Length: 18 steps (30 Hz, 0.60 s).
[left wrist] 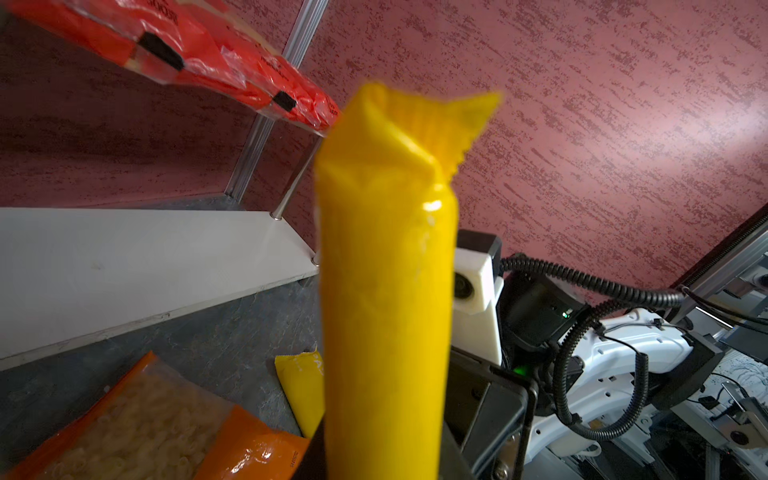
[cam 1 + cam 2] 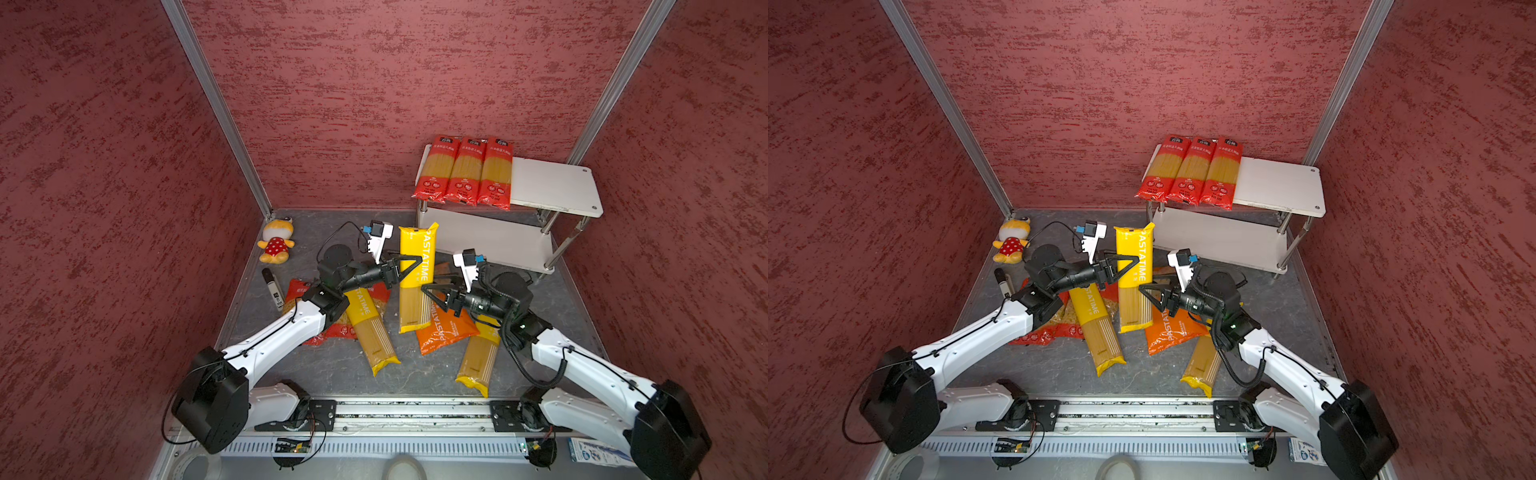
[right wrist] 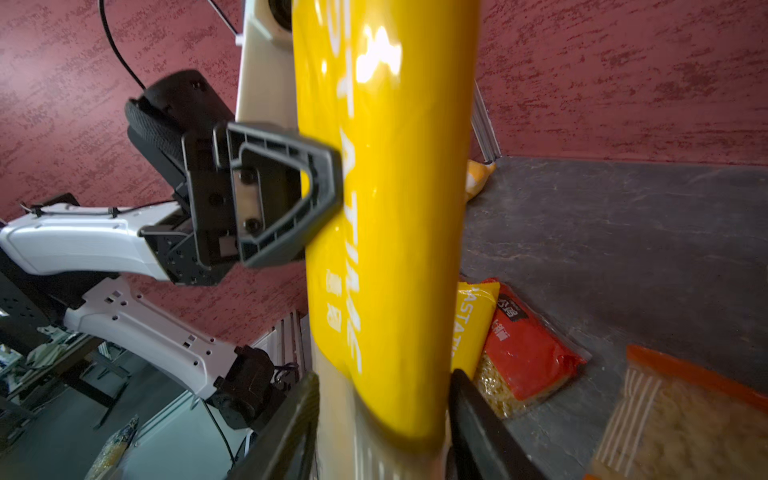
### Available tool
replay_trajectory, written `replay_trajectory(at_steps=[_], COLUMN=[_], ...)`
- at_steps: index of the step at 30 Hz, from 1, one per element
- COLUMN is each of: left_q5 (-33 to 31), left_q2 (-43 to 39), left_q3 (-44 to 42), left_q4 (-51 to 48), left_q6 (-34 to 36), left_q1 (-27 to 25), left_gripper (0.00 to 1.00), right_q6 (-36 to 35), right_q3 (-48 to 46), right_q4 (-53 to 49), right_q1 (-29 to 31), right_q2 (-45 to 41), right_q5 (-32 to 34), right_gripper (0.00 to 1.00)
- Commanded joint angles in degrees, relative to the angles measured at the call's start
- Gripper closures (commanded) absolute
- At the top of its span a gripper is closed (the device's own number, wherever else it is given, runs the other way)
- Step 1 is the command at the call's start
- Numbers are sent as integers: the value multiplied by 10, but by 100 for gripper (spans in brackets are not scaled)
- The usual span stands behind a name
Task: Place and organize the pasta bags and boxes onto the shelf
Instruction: 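Raise the yellow bag with the right gripper while the left steadies it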
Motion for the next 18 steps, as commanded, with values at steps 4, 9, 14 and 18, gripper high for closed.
replay_trajectory(at_steps=[4,9,14,18], left_q5=[-6,-23,-25,-25], left_q2=[11,31,47,57], left_q3=[98,134,151,161], left_q4=[110,137,156,170], left_q6=[-55,-70,-87,-101], left_q1=[20,14,7,4], left_gripper=[100,100,100,100], right_q6=[57,97,135,160], right_q3=[-39,-39,-22,3], right_q4=[44,89,156,202], right_q1=[-33,-34,-36,-37], right_q2=[-14,-2,7,37], right_q5=[-6,-34,-38,-65], right_gripper=[36,31,35,48])
